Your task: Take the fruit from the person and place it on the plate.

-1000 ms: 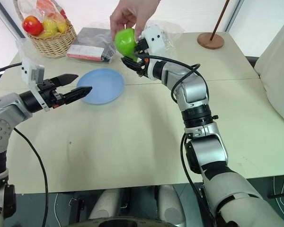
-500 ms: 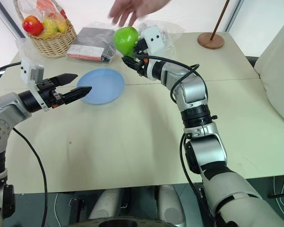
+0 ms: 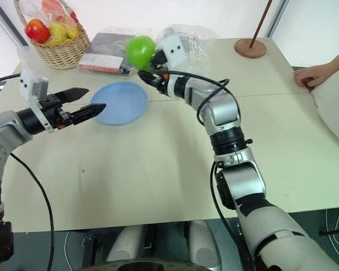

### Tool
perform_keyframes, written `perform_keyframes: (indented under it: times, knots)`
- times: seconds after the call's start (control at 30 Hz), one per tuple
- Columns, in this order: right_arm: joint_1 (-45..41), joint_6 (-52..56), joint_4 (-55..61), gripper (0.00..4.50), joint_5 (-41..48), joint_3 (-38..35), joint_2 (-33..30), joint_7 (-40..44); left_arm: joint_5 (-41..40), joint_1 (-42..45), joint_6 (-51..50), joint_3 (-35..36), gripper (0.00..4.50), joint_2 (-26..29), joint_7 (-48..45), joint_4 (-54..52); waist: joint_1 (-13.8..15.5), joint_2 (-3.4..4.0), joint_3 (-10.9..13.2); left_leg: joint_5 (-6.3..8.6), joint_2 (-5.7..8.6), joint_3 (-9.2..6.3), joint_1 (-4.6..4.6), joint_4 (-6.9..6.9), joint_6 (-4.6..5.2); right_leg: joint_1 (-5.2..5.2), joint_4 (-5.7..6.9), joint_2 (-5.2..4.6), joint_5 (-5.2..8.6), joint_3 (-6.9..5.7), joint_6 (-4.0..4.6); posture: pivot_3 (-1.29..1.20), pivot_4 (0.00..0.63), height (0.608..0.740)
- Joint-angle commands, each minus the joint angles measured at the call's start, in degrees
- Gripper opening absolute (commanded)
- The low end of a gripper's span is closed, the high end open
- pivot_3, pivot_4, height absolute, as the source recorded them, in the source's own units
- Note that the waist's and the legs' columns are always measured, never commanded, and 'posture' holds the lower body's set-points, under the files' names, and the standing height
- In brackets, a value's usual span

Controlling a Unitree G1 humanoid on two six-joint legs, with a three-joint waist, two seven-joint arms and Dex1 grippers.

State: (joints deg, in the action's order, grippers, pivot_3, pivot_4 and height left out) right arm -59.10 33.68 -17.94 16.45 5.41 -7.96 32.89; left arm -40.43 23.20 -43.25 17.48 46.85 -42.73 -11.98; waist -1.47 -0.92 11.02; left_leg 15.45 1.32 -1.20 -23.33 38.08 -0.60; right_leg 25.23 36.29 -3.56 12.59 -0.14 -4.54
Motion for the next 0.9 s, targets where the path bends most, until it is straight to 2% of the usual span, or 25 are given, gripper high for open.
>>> perform_keyframes:
  times: [0.03, 0.23, 0.5, 0.67, 0.9]
  knots:
    - [-0.6, -3.3, -2.2, 1.61, -1.2, 2.1, 3.1, 1.0, 0.3, -2.7, -0.3, 4.1, 4.50, 3.9, -1.5, -1.4, -0.4, 0.01, 0.0, 0.00, 0.00, 0.00, 0.00, -0.01, 0.00, 0.01, 0.00, 0.00, 0.00, 0.00, 0.00, 0.00, 0.150, 0.740]
    - [-4.2, -11.7, -17.4, 1.61, -4.4, 3.3, 9.4, 1.4, 1.9, -8.3, -0.3, 6.6, 4.50, 9.1, -4.0, -0.6, -1.0, 0.01, 0.0, -0.02, 0.01, -0.01, 0.00, -0.03, -0.05, 0.01, 0.01, -0.03, -0.01, 0.00, 0.02, 0.00, 0.150, 0.740]
    - [-13.8, -27.7, -44.4, 1.61, -7.5, -1.3, 15.1, -3.0, 2.6, -10.3, -0.5, 8.5, 4.50, 10.3, -4.1, -0.4, -1.1, 0.02, 0.0, -0.08, 0.00, -0.03, -0.01, -0.15, -0.18, 0.10, -0.01, -0.02, -0.03, 0.00, 0.07, 0.00, 0.150, 0.740]
    - [-16.2, -31.2, -50.9, 1.61, -9.4, -2.6, 16.3, -4.4, 2.4, -10.9, -0.9, 8.7, 4.50, 10.0, -3.8, -1.4, -1.1, 0.02, 0.0, -0.08, 0.00, -0.05, -0.01, -0.17, -0.21, 0.09, -0.03, -0.06, -0.04, 0.01, 0.08, 0.00, 0.150, 0.740]
    - [-15.8, -32.4, -53.8, 1.61, -12.7, -2.6, 17.0, -6.3, 2.5, -10.4, -0.6, 8.1, 4.50, 9.8, -3.3, -1.6, -1.2, 0.03, 0.0, -0.13, 0.00, -0.09, -0.02, -0.22, -0.30, 0.13, -0.03, -0.06, -0.06, 0.06, 0.12, 0.00, 0.150, 0.740]
